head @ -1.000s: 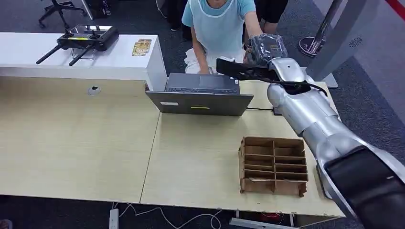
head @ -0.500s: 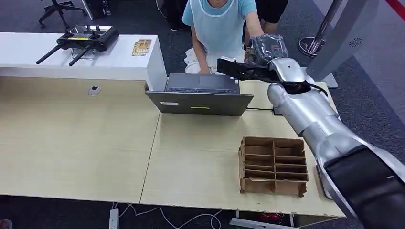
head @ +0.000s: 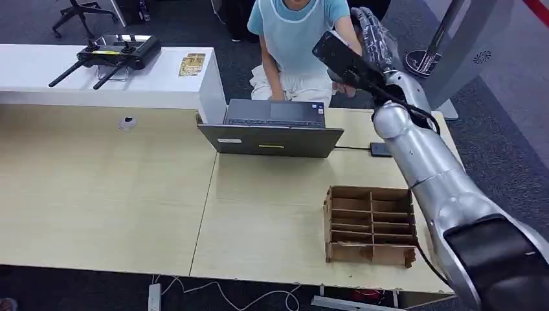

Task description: Pass the card to the sensor for recognition and then transmit it.

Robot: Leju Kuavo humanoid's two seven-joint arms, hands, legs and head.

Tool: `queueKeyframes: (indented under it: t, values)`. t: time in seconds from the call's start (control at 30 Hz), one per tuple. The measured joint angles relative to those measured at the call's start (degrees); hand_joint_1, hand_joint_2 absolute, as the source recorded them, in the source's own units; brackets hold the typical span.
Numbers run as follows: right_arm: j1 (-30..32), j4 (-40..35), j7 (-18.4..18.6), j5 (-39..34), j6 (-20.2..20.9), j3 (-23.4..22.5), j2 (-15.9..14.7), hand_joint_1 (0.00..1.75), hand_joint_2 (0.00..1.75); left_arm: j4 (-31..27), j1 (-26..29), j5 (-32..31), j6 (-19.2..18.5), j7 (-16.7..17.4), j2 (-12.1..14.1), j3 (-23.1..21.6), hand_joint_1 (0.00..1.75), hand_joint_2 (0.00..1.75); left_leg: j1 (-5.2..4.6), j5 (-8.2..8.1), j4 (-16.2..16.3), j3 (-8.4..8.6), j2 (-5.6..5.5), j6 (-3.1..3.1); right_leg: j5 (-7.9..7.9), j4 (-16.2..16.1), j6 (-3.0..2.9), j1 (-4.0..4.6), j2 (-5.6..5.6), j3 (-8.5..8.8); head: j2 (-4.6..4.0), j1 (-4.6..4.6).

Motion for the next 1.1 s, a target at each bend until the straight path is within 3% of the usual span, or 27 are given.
queueKeyframes:
  t: [0.13,0.27,0.47,0.73,0.77,1.0,1.1]
  values:
    - [3.38,-6.45,-2.60,-8.33,0.98,-5.27,-0.20,0.00,1.75,0.00,0.03,0.09,0.22,-0.37,-0.07,-0.02,0.00,0.00,0.00,0.00,0.00,0.01,0.00,0.00,0.00,0.00,0.00,0.00,0.00,0.00,0.02,0.00]
    - [9.34,-15.17,-4.39,-15.41,-2.58,-10.85,-0.72,0.00,1.75,0.00,0.17,0.28,0.81,-0.63,-0.35,0.00,0.00,0.00,0.00,-0.01,0.00,0.01,-0.03,0.00,0.00,-0.03,0.01,0.00,-0.03,0.02,0.02,-0.02]
    - [20.35,-26.23,-7.15,-30.29,0.57,-18.82,-2.95,0.00,1.75,0.00,0.66,1.38,1.68,-1.01,-0.68,0.20,0.00,0.00,-0.01,-0.04,0.00,-0.03,-0.14,0.02,-0.02,-0.07,0.03,-0.02,-0.10,0.03,0.02,-0.02]
    - [34.37,-38.87,-11.54,-38.05,2.71,-28.27,-5.70,0.00,1.75,0.00,1.04,2.18,2.73,-1.03,-0.96,1.16,0.00,0.00,-0.01,-0.08,0.00,-0.04,-0.08,0.05,-0.03,-0.09,0.03,-0.01,-0.05,0.02,0.02,0.00]
    - [35.55,-40.05,-11.67,-38.18,2.93,-28.97,-5.88,0.00,0.00,0.00,1.02,2.23,2.75,-1.03,-0.98,1.27,0.00,0.00,-0.01,-0.08,-0.01,-0.03,-0.07,0.05,-0.03,-0.09,0.03,-0.01,-0.05,0.01,0.00,0.00]
    - [48.11,-50.51,-16.04,-42.44,6.95,-33.26,-6.38,0.00,0.00,0.00,1.26,3.89,3.72,-1.86,-1.71,2.67,0.00,0.00,0.00,-0.11,-0.02,-0.08,-0.25,0.02,-0.10,-0.08,-0.01,0.00,-0.21,0.03,0.02,0.00]
    - [50.33,-52.50,-16.43,-42.83,7.21,-34.22,-6.38,0.00,0.00,0.00,1.29,4.17,3.85,-1.92,-1.95,3.13,0.00,0.00,-0.01,-0.16,-0.03,0.03,0.12,-0.01,-0.09,-0.09,-0.02,-0.01,0.09,-0.05,0.00,0.00]
